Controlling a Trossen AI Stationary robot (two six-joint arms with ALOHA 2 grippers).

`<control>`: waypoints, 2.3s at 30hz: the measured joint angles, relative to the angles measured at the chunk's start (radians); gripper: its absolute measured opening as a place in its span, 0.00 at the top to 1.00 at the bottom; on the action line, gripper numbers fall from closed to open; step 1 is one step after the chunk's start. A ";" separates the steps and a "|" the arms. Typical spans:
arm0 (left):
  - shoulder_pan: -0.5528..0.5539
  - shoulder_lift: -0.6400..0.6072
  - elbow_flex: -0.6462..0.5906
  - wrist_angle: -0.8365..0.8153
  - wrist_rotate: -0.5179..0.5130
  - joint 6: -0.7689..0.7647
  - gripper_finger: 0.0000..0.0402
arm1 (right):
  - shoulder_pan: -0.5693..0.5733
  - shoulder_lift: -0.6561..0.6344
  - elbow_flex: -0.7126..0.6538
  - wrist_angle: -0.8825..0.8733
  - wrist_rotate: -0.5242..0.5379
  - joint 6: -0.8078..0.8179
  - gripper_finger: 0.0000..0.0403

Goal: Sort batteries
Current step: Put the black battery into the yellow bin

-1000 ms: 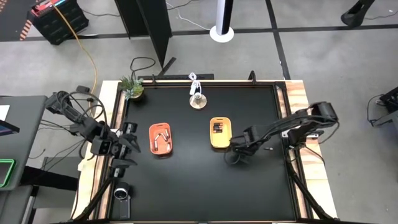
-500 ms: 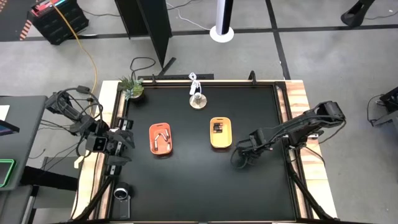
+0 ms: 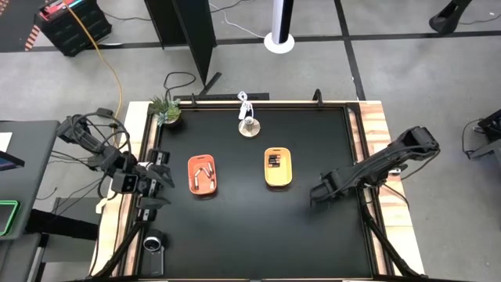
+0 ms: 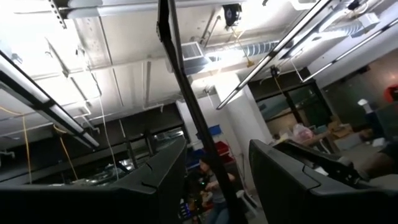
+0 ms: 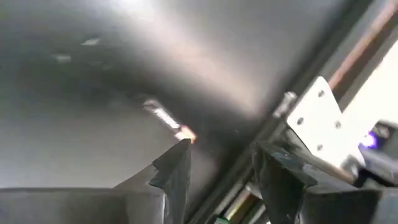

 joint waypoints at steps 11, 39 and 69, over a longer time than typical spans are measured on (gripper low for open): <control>0.000 0.000 0.000 -0.026 -0.001 -0.023 0.58 | 0.016 0.180 0.000 0.017 -0.048 0.188 0.56; 0.000 0.000 0.000 -0.064 -0.002 -0.040 0.58 | 0.016 0.290 0.025 0.134 -0.034 0.290 0.56; 0.000 -0.004 -0.001 -0.193 -0.187 -0.085 0.58 | -0.443 0.055 0.101 0.613 0.219 -0.046 0.56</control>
